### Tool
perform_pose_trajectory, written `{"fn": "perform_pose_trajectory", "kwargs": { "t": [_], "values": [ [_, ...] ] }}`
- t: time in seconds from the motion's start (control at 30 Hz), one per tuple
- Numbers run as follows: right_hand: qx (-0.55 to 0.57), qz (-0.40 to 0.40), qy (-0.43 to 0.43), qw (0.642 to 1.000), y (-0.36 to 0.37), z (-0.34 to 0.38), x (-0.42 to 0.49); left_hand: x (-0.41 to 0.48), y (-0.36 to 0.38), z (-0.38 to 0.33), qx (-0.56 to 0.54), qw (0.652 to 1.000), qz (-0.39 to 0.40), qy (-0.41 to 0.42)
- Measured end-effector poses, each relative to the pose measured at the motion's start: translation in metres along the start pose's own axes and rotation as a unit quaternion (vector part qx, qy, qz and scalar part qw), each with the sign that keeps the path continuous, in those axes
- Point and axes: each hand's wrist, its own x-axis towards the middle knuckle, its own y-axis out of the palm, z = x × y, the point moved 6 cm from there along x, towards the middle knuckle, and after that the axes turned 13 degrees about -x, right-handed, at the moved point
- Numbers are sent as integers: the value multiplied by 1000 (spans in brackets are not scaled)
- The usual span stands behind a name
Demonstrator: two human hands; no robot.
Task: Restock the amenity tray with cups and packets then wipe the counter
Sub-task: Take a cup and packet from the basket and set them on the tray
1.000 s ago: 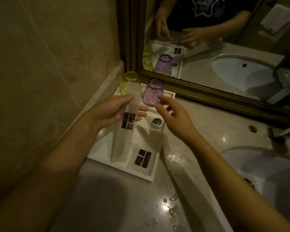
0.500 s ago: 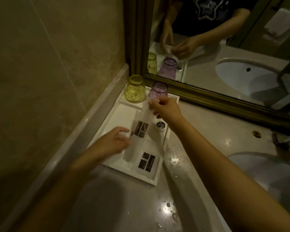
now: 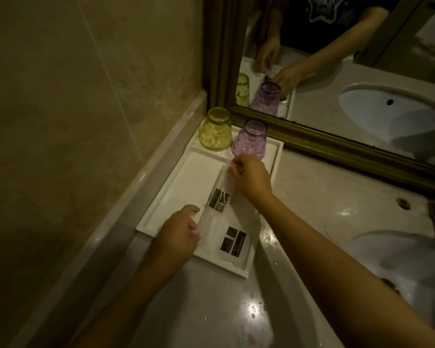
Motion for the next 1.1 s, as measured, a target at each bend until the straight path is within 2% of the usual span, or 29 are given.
{"fn": "perform_pose_trajectory", "kwargs": {
  "t": [0.2, 0.3, 0.5, 0.67, 0.8, 0.97, 1.1],
  "values": [
    [-93, -30, -41, 994, 9, 1, -1, -1, 2, 0, 38, 999, -3, 4],
    [-58, -34, 0, 998, 14, -5, -1, -1, 1, -2, 51, 999, -2, 10],
    [-88, -40, -15, 995, 11, 3, -6, -2, -2, -13, 101, 994, 31, 35],
    [-119, -72, -59, 988, -7, 5, -19, 8, -17, -31, 120, 990, 12, 75],
    [-109, -80, -27, 990, -30, -12, -34, 17, -27, -49, 113, 988, 5, 109],
    [-109, -92, 11, 990, -67, -48, -71, 11, -1, -93, 130, 971, 54, 193],
    [-147, -21, 45, 988, -95, -87, -114, -12, 47, -136, 131, 951, 120, 251]
  ]
}}
